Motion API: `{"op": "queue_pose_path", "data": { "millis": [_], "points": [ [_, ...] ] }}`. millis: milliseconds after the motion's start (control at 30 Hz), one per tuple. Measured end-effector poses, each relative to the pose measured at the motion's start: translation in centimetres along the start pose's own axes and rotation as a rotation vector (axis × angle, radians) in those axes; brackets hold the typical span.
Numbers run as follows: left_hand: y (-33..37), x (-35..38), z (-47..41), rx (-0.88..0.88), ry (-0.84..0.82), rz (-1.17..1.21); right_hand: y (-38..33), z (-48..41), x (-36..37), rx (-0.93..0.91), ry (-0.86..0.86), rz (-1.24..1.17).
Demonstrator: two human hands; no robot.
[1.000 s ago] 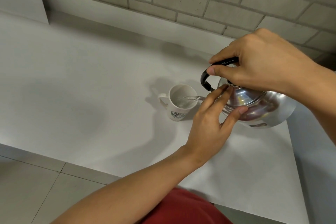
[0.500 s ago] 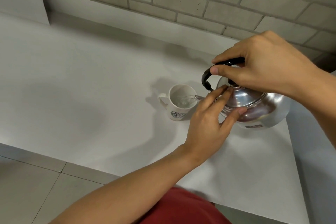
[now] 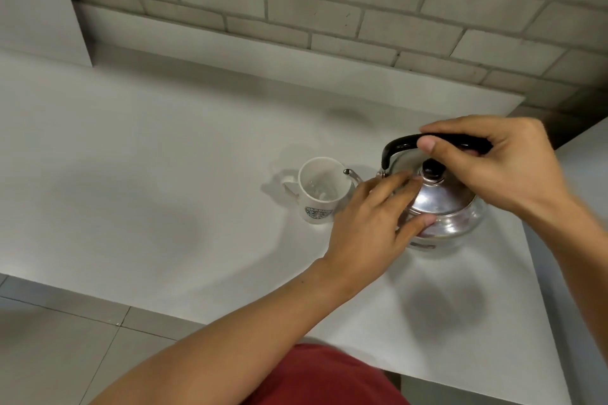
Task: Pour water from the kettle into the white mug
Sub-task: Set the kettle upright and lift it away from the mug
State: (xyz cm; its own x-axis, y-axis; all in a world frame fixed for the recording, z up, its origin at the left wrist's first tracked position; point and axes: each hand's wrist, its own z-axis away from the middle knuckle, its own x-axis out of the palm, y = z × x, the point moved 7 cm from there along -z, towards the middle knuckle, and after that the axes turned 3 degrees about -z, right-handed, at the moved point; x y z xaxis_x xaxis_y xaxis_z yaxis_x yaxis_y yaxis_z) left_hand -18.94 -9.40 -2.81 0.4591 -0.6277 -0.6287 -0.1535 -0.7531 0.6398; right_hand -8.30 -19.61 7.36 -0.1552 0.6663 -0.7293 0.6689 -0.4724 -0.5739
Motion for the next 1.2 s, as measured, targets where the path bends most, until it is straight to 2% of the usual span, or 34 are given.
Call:
{"op": "queue_pose_path", "data": {
  "millis": [133,233,333,500,600,733,900,1000,1067,1200],
  "points": [
    [-0.5,0.0,0.7,0.030,-0.069,0.010,2.1,2.3,-0.2,0.098,0.089,-0.187],
    [-1.9,-1.8,0.5,-0.069,0.003,0.204,2.9,2.9,-0.2,0.147,0.150,-0.301],
    [-2.9,-3.3,-0.8,-0.145,0.046,0.251,3.2,3.1,0.1,0.170,0.179,-0.353],
    [-2.3,-2.2,-3.9,-0.123,-0.176,0.184,4.4,3.6,0.0,0.196,0.222,-0.371],
    [-1.6,-1.6,-5.4,-0.115,-0.216,0.183,5.2,3.5,-0.7,0.213,0.239,-0.367],
    [-1.6,-0.5,-8.1,-0.151,-0.188,0.142,6.3,2.2,-1.7,0.219,0.241,-0.331],
    [-1.4,0.2,-12.3,-0.071,-0.139,0.036,8.5,-0.5,-2.9,0.246,0.203,-0.408],
    [-2.3,0.8,-15.0,-0.053,-0.101,0.021,11.0,-2.0,-3.3,0.284,0.274,-0.452],
    [-3.2,1.4,-16.9,-0.078,-0.073,0.030,13.6,-2.6,-3.3,0.356,0.319,-0.464],
    [-5.3,3.2,-20.0,-0.172,-0.070,0.053,16.6,-4.4,-2.2,0.424,0.279,-0.463]
  ]
}}
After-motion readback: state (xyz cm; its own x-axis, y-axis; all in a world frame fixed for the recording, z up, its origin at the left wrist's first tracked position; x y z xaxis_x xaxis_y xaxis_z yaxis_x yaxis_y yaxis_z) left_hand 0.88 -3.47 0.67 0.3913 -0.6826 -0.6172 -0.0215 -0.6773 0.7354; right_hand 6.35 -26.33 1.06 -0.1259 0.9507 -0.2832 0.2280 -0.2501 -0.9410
